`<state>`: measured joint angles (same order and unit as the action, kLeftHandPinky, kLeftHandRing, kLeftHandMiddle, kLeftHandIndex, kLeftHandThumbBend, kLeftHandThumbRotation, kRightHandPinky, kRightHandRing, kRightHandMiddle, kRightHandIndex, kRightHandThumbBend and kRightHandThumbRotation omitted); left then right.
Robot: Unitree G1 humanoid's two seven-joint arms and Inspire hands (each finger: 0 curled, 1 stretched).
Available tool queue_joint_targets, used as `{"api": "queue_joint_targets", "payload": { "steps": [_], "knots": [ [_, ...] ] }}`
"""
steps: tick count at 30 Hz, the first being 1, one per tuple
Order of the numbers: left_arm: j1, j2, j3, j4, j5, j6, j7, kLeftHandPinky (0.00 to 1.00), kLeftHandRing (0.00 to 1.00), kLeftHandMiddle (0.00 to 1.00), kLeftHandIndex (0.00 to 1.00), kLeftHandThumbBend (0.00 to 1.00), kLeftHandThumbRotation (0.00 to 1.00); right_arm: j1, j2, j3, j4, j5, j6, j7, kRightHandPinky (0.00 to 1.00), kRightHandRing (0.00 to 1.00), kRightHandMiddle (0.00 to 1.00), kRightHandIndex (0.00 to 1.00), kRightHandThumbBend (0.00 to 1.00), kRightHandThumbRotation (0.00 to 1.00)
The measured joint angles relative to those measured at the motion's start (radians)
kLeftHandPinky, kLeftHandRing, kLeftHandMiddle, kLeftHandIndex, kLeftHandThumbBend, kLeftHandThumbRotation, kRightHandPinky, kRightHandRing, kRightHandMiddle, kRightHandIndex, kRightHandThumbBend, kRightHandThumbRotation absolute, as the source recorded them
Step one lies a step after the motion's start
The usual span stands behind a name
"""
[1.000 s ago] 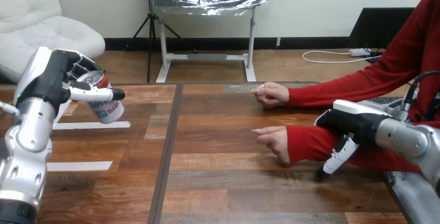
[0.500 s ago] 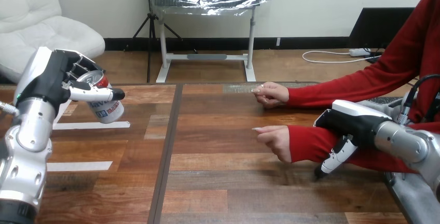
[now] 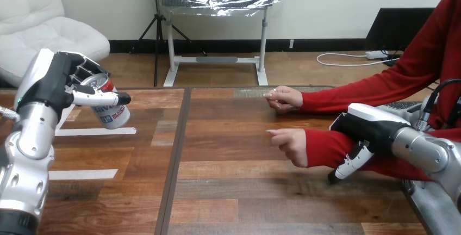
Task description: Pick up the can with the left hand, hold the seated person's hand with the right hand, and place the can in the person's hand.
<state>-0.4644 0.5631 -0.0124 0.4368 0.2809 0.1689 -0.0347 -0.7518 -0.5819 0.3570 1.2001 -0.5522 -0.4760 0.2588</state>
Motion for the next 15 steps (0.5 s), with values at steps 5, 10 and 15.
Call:
{"api": "queue_joint_targets", "payload": {
  "steps": [5,10,15],
  "knots": [
    [0.000,0.000,0.000,0.000,0.000,0.000,0.000,0.39,0.42,0.45,0.46,0.79,0.00,0.000,0.000,0.001,0.000,-0.002,0.000,-0.006,0.22,0.27,0.33,0.33,0.77,0.00],
    [0.000,0.000,0.001,-0.001,0.001,0.000,0.000,0.39,0.42,0.45,0.47,0.79,0.00,0.002,0.000,0.001,0.000,-0.003,0.000,-0.011,0.21,0.25,0.30,0.31,0.77,0.00],
    [0.000,0.000,0.001,-0.003,0.001,0.000,0.000,0.38,0.42,0.45,0.46,0.79,0.00,0.005,0.000,0.001,0.000,-0.004,-0.003,-0.016,0.20,0.24,0.29,0.30,0.77,0.00]
  ]
}}
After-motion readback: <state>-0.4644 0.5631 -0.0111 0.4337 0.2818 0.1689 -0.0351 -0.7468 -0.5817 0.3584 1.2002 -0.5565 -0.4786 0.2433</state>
